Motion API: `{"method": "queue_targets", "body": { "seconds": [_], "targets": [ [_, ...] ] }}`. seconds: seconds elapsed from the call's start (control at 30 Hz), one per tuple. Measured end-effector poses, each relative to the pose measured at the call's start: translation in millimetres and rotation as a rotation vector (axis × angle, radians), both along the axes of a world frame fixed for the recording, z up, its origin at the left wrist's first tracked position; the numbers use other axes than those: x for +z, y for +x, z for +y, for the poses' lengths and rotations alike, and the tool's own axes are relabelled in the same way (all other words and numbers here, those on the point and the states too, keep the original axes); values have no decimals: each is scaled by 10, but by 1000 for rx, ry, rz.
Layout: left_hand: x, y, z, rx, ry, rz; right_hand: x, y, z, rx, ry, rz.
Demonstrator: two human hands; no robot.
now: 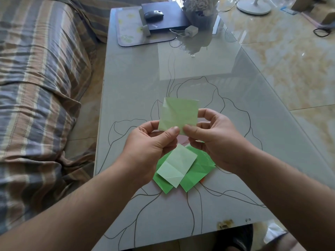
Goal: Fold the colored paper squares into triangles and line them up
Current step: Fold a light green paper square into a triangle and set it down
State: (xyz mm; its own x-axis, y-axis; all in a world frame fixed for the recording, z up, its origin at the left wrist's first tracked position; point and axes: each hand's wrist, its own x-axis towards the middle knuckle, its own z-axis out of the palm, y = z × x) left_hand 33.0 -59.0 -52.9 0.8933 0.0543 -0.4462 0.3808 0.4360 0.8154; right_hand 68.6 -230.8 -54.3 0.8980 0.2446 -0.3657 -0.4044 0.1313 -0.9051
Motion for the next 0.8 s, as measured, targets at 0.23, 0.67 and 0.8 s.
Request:
{"method": "queue_targets", "body": {
  "seconds": [0.23, 0.67, 0.8],
  "targets": [
    [23, 69, 62, 64, -10, 1, 6, 41, -33, -29, -12, 15],
    [55, 81, 97, 103, -11, -10, 13, -14, 17, -46, 48, 75],
    [46, 3, 8, -26, -8, -25, -52, -79, 113, -105, 95, 122]
  ]
}}
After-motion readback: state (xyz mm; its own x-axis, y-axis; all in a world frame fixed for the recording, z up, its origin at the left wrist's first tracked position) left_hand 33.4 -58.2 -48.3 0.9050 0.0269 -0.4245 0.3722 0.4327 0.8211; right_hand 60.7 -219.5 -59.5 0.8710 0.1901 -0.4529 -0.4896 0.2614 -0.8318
